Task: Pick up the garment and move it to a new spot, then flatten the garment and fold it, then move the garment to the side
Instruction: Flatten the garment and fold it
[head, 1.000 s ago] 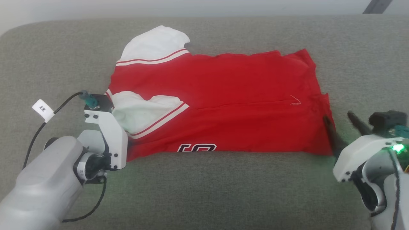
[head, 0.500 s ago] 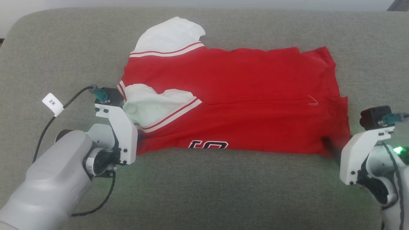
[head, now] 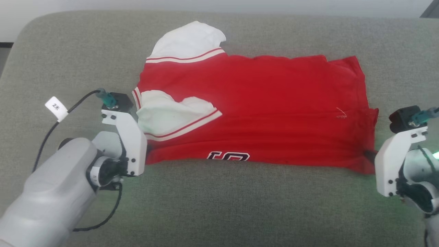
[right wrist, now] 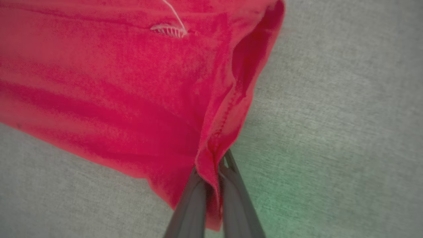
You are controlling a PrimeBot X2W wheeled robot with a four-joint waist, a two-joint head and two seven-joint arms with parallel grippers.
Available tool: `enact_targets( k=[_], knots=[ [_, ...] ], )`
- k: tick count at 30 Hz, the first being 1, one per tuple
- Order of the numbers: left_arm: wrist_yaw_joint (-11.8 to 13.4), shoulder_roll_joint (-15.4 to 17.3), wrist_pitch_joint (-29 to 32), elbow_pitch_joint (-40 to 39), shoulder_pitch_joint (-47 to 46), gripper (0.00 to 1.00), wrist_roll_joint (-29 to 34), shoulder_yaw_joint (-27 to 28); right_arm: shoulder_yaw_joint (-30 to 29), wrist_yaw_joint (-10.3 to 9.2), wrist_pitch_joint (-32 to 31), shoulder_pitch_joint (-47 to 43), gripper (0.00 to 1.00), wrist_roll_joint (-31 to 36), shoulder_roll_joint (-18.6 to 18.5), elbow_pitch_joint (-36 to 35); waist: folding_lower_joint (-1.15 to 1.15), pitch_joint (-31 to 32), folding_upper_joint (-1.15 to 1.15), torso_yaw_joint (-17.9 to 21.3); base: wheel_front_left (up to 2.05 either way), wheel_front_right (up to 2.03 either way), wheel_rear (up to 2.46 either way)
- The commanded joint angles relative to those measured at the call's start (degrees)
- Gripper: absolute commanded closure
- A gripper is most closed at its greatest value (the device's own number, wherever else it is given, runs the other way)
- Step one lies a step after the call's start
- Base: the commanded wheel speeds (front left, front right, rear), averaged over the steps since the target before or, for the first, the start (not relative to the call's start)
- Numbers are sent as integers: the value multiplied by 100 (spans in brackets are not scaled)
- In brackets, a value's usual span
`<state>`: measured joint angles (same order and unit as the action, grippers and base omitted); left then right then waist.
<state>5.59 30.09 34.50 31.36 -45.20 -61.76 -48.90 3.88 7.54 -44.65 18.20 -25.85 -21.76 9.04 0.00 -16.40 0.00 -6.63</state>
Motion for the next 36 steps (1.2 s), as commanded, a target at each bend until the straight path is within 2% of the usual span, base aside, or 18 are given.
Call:
enact_targets(
  k=[1, 7, 14, 15, 21, 25, 26, 27, 28, 29, 30, 36],
  knots=[
    [136, 180, 140, -77, 71, 100, -63, -20, 20, -10, -178, -57, 100, -65, -176, -73, 0, 62, 0, -14, 0, 0, 0],
    [532, 584, 475, -852, 246, 100, -45, -11, -10, -10, -571, -248, 100, -246, -509, -542, 0, 151, 0, -46, 0, 0, 0],
    [1164, 1041, 813, -2131, 765, 100, -100, -80, -109, -10, -966, -890, 100, -530, -715, -1138, 0, 170, 0, -68, 0, 0, 0],
    [1164, 1041, 813, -2131, 765, 100, -100, -80, -109, -10, -966, -890, 100, -530, -715, -1138, 0, 170, 0, -68, 0, 0, 0],
    [1587, 1235, 894, -2883, 1291, 100, -189, -170, -250, -9, -960, -1493, 100, -637, -577, -1436, 0, 139, 0, -58, 0, 0, 0],
    [1667, 1204, 829, -2906, 1462, 100, -301, -128, -228, -8, -770, -1590, 100, -632, -383, -1353, 0, 108, 0, -5, 0, 0, 0],
    [1646, 1194, 813, -2860, 1467, 96, -315, -115, -185, -6, -722, -1565, 100, -625, -363, -1303, 0, 104, 0, 12, 0, 0, 0],
    [1615, 1186, 768, -2817, 1465, 69, -334, -97, -158, -6, -664, -1534, 100, -617, -332, -1254, 0, 103, 0, 33, 0, 0, 0],
    [1571, 1192, 740, -2781, 1439, 35, -321, -82, -138, -6, -554, -1476, 73, -599, -289, -1242, 0, 104, 0, 58, 0, 0, 0],
    [1526, 1211, 729, -2733, 1362, 0, -341, -41, -128, -6, -387, -1381, 25, -558, -251, -1159, 0, 123, 0, 104, 0, 0, 0],
    [1503, 1236, 731, -2734, 1314, 0, -341, -7, -108, -6, -321, -1339, 2, -555, -243, -1135, 0, 137, 0, 131, 0, 0, 0],
    [1533, 1524, 796, -3014, 929, 0, -158, 156, -154, -6, 351, -1067, 0, -437, -204, -1227, 0, 215, 0, 340, 0, 0, 0]
  ],
)
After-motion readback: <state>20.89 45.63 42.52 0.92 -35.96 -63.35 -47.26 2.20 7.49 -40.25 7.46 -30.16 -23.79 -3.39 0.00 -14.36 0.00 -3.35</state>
